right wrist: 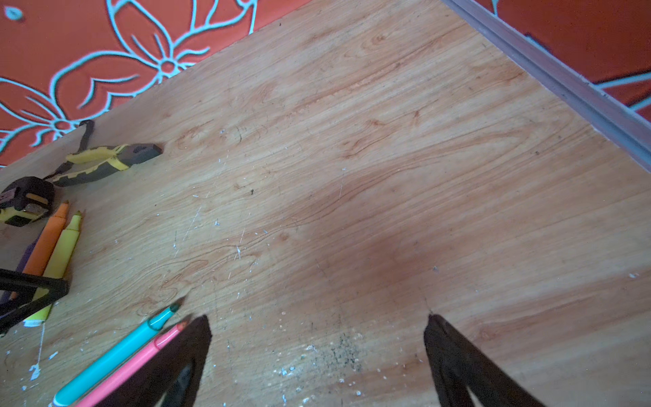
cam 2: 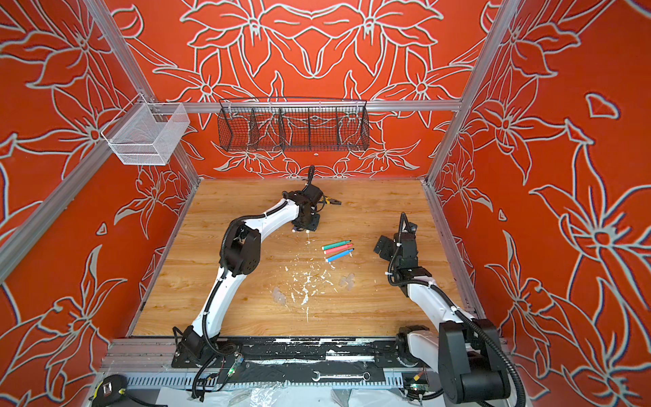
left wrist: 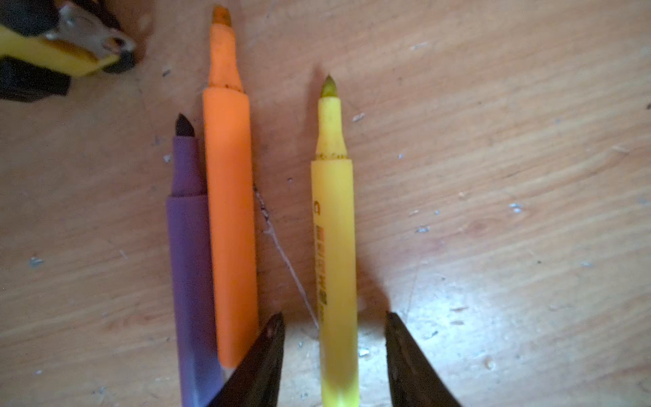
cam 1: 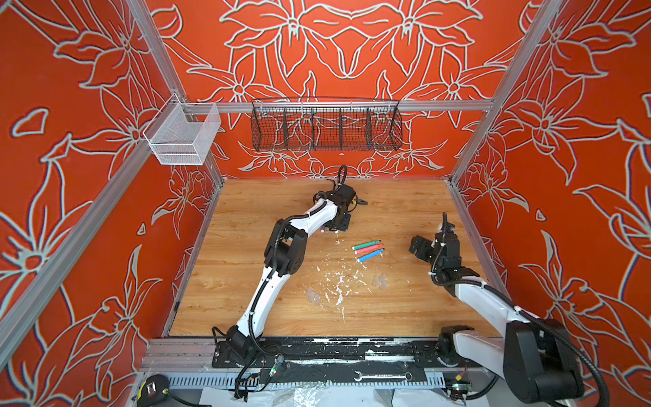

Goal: Insert the pens into the pen caps

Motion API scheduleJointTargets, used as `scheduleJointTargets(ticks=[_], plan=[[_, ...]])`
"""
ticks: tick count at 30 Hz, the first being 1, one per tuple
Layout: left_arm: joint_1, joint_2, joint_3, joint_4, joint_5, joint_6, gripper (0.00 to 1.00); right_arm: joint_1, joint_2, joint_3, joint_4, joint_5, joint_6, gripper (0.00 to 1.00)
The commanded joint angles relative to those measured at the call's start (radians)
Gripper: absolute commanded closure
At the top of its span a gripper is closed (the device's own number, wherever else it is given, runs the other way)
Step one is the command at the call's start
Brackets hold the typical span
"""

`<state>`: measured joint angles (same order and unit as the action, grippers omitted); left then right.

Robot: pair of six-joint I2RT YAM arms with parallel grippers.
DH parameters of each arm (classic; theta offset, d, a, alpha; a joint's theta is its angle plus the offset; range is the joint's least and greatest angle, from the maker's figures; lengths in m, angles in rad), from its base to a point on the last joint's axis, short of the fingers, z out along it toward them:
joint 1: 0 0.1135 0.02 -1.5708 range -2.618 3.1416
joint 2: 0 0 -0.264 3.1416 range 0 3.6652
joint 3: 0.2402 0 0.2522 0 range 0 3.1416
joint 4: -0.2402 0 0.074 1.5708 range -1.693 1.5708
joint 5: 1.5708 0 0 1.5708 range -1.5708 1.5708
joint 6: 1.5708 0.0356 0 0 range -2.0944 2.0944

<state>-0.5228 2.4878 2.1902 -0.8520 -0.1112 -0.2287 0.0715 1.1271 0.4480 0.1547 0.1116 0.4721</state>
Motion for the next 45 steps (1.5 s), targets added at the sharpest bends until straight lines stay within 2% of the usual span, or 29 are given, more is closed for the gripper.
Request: scheduleJointTargets(ticks=[1,9,14,16,19,22,25,27,30,33,36,41,45], plan=[[-0.001,0.052,0.013,-0.057,0.006,0.006,0.58,-0.002,0.006,0.033,0.003,-0.009,0.004,0.04],[0.003,0.087,0.058,-0.062,0.027,0.031,0.73,-0.001,0.008,0.034,0.002,-0.005,0.006,0.03],[0.018,0.121,0.249,-0.159,0.106,0.042,0.99,-0.001,0.033,0.058,-0.023,0.009,0.010,0.03],[0.018,0.078,0.234,-0.141,0.116,0.053,1.00,-0.002,0.038,0.062,-0.029,0.005,0.008,0.04],[0.018,-0.064,0.053,-0.020,0.099,0.073,1.00,-0.001,0.024,0.054,-0.025,0.007,0.008,0.03],[0.011,-0.222,-0.091,0.029,0.068,0.096,1.00,-0.001,0.003,0.036,-0.009,0.002,0.005,0.03],[-0.008,-0.434,-0.300,0.129,0.046,0.088,1.00,-0.001,-0.032,0.031,-0.026,-0.072,-0.007,0.03],[-0.029,-0.588,-0.484,0.286,0.087,0.098,1.00,-0.001,-0.064,0.035,-0.084,-0.159,0.056,0.02],[-0.076,-0.777,-0.692,0.496,0.141,0.113,1.00,0.002,-0.101,0.018,0.033,-0.453,0.164,0.02],[-0.132,-0.894,-0.805,0.611,0.166,0.147,1.00,0.041,-0.120,0.007,0.186,-0.612,0.294,0.03],[-0.194,-0.969,-0.911,0.738,0.170,0.221,1.00,0.149,-0.152,0.012,0.284,-0.615,0.375,0.04],[-0.286,-1.019,-1.046,0.927,0.108,0.318,1.00,0.365,-0.216,0.036,0.378,-0.567,0.382,0.07],[-0.331,-1.039,-1.089,0.984,0.072,0.370,1.00,0.424,-0.315,0.005,0.361,-0.505,0.359,0.13]])
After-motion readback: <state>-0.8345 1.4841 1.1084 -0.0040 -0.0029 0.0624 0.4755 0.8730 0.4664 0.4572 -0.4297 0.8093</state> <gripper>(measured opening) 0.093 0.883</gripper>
